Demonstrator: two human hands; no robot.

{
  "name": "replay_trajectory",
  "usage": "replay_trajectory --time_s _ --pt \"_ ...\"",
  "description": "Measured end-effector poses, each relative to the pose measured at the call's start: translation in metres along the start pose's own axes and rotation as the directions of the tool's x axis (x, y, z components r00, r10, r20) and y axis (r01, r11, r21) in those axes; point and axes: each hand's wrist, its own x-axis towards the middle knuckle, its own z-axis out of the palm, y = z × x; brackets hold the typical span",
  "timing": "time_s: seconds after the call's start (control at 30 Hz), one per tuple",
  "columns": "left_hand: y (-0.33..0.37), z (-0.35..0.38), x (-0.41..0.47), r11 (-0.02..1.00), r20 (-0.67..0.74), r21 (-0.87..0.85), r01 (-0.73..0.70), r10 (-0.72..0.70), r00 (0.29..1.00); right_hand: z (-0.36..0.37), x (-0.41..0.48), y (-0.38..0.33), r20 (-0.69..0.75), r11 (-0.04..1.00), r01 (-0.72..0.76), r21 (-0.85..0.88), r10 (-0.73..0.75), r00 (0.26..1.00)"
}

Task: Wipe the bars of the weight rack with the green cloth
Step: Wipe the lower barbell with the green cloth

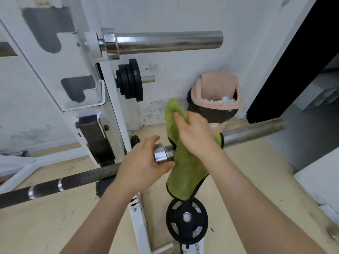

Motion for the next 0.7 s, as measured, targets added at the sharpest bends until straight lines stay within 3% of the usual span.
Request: replay_trajectory --time_s 0.07,0.13,0.2,0.3,0.4,0.47,0.5,0.6,0.7 --pt "0.004 0.005 0.002 0.994 0.033 0.103 -0.029 0.026 0.999 0.031 -0.031 -0.003 0.045 0.975 0.156 -0.157 -0.15 0.988" --pt "0.003 0.005 0.001 0.996 0.035 0.082 -0.035 0.032 0.999 0.043 -0.034 0.008 0.015 0.918 0.242 -0.313 -0.25 0.968" --pt "-0.001 0.005 -0.002 0.992 0.026 0.108 -0.063 0.061 0.998 0.028 -0.017 0.032 0.039 0.931 0.158 -0.33 -0.154 0.987" --pt "0.0 0.005 -0.012 0.98 -0.015 0.163 -0.114 0.118 0.993 -0.019 0.015 0.088 -0.027 0.92 -0.109 -0.375 0.107 0.994" --pt "0.007 -0.008 -0.016 0.996 -0.001 -0.017 -0.093 0.093 0.996 -0.042 0.014 0.104 -0.099 0.927 -0.23 -0.297 0.209 0.973" --pt "0.015 -0.016 -0.006 0.976 -0.031 -0.214 -0.029 0.023 0.999 -0.017 -0.001 0.075 -0.105 0.941 -0.171 -0.293 0.147 0.984" --pt "0.02 -0.015 0.002 0.978 -0.08 -0.203 -0.043 0.027 0.996 0.002 -0.014 0.054 -0.128 0.955 -0.071 -0.29 0.035 0.991" --pt "0.023 0.003 0.019 0.999 -0.111 -0.02 -0.028 0.025 0.993 0.04 -0.046 0.01 -0.114 0.95 0.195 -0.244 -0.227 0.967" --pt "0.016 0.017 0.007 0.994 -0.147 0.092 -0.064 0.077 0.986 0.021 -0.034 0.039 0.019 0.927 0.312 -0.209 -0.315 0.949"
